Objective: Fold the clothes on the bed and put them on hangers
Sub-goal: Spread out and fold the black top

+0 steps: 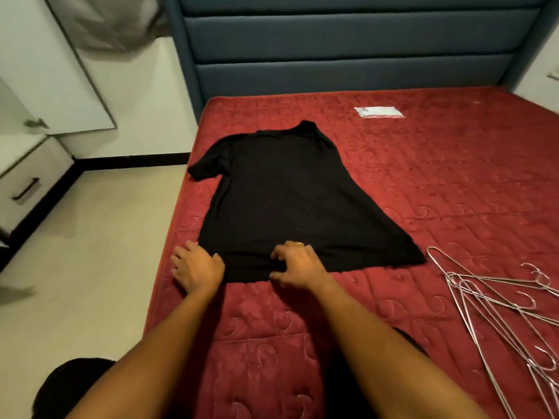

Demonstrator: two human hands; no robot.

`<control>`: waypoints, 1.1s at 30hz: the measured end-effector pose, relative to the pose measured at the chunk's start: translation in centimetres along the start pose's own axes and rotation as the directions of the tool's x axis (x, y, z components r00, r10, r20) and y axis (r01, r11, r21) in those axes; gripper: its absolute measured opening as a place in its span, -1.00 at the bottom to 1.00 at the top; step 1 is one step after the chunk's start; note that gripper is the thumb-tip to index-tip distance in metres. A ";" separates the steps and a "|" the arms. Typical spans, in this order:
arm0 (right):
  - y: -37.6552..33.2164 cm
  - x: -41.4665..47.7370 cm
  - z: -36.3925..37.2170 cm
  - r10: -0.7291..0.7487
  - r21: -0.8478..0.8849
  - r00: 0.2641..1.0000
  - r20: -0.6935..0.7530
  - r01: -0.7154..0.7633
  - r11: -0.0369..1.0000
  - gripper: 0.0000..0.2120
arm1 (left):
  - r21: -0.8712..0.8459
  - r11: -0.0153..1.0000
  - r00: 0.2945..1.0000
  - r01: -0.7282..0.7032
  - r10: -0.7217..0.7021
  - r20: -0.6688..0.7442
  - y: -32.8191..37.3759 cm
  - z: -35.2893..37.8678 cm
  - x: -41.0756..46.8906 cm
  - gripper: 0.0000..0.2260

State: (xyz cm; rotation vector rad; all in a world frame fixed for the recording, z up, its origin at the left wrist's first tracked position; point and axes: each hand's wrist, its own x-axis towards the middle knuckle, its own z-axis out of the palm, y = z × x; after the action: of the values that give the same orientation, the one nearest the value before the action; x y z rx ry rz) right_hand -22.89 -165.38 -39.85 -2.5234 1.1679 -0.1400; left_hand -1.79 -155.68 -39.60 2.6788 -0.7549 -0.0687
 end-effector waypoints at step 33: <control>-2.8 26.1 -4.0 0.070 0.223 0.997 -0.026 -0.062 0.973 -0.88 | -0.257 0.966 0.974 -0.029 0.085 0.212 7.8 0.4 25.7 -0.63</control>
State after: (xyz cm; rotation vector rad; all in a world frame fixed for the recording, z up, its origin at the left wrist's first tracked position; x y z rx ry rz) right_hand -4.70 -184.49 -36.68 -2.2928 1.1772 -0.2818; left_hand 16.31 -175.16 -35.97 2.4291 -0.8286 -0.4265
